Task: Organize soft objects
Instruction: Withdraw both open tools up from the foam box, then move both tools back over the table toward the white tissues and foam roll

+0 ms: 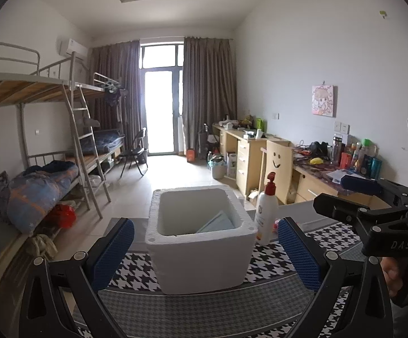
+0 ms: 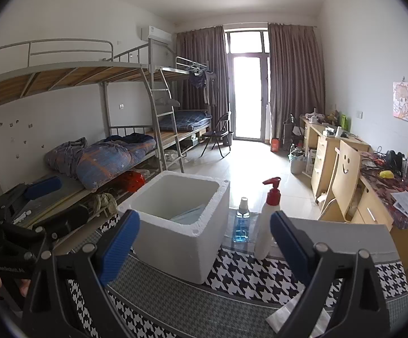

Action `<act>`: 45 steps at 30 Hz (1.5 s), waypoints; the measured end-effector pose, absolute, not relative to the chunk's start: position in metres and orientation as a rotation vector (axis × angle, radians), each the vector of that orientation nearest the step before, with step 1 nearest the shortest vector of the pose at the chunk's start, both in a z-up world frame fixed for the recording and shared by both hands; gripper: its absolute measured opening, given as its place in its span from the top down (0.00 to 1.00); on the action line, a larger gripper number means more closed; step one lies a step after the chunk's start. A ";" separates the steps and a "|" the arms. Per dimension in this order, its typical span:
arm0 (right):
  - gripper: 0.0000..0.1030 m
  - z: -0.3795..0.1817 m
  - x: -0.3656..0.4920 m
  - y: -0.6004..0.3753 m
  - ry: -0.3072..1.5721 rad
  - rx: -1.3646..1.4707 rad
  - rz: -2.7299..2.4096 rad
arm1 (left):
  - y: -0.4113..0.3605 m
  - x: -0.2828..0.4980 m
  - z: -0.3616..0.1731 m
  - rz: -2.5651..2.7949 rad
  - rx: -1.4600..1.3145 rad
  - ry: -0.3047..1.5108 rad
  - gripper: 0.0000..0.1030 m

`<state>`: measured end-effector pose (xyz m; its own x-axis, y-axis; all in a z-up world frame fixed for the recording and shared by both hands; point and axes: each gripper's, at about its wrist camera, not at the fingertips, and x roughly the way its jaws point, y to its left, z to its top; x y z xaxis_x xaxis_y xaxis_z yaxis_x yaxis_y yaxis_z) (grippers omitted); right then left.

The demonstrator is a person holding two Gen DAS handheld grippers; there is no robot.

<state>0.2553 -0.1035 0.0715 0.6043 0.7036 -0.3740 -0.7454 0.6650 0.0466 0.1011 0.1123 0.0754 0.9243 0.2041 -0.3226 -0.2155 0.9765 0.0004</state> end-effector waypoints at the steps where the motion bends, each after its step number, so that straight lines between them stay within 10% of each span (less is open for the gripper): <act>1: 0.07 0.071 0.255 -0.105 0.378 -0.116 0.838 | 0.110 0.101 0.075 0.213 -0.032 0.330 0.01; 45: 0.07 0.052 0.237 -0.187 0.350 -0.050 0.665 | 0.042 0.101 0.060 0.011 -0.036 0.337 0.01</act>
